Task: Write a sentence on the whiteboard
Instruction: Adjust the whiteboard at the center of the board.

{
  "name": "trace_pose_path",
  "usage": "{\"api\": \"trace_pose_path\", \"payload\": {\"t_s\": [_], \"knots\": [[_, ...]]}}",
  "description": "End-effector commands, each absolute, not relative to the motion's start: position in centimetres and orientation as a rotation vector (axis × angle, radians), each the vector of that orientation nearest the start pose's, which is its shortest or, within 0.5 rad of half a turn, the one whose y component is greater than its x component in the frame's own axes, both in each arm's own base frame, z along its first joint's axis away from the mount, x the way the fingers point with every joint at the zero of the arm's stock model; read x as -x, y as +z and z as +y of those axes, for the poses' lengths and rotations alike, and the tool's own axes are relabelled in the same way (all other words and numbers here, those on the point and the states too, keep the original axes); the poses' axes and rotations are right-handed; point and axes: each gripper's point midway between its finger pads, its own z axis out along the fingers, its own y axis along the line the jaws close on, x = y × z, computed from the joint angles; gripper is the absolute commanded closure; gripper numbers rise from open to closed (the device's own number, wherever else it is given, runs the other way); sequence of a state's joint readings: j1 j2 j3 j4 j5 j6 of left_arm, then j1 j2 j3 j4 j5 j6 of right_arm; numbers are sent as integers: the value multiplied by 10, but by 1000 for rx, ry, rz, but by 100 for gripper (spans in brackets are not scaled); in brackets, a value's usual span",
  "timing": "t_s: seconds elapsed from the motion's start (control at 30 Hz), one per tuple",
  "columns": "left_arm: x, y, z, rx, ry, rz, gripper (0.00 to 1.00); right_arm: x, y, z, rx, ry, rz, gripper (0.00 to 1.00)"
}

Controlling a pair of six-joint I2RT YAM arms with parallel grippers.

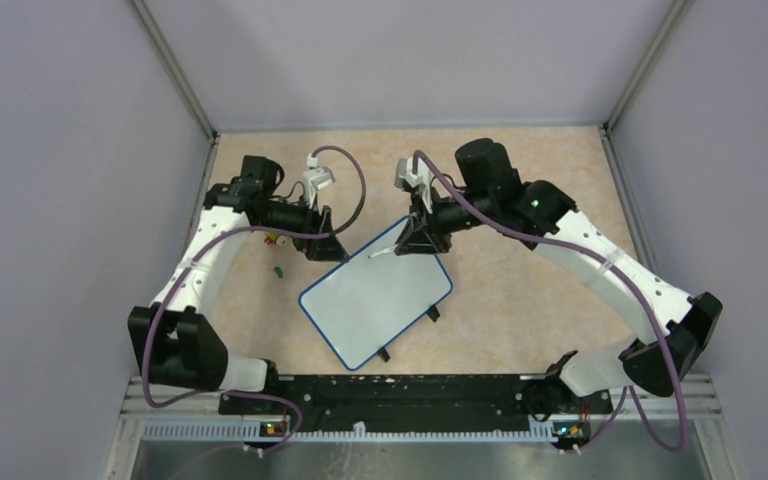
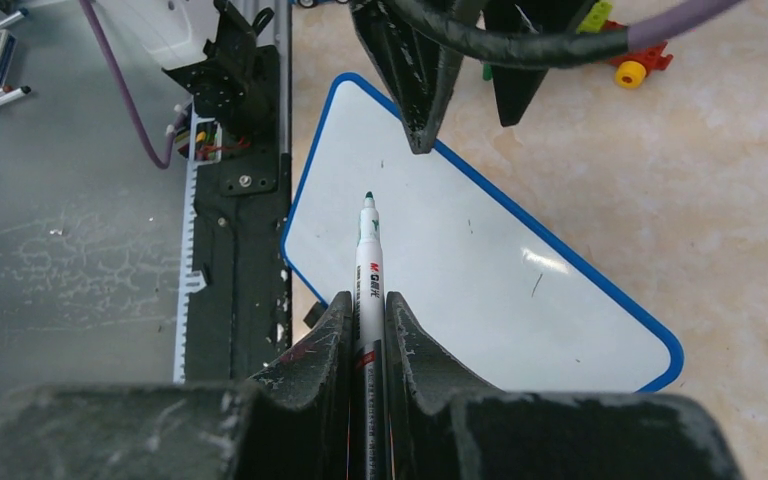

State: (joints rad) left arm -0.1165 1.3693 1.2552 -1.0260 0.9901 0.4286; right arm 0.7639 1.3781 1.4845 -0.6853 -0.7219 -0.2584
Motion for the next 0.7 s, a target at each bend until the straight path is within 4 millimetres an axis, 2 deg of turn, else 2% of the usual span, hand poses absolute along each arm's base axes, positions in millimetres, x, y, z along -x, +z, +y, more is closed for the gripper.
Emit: {"api": "trace_pose_path", "payload": {"t_s": [0.0,0.2,0.4,0.53,0.67], "knots": [[-242,224,-188,-996,-1233,2123,22,-172,317,327,1496,1098,1562,100],[-250,208,-204,-1021,-1276,2180,31,-156,316,317,1549,1117,1544,100],[-260,196,-215,-1054,-1278,2194,50,-148,314,312,1575,1142,1545,100],[-257,186,-225,-1098,-1305,2205,66,-146,312,312,1582,1148,1547,100],[-251,178,-233,-1140,-1329,2209,77,-145,310,311,1588,1157,1554,100]]}}
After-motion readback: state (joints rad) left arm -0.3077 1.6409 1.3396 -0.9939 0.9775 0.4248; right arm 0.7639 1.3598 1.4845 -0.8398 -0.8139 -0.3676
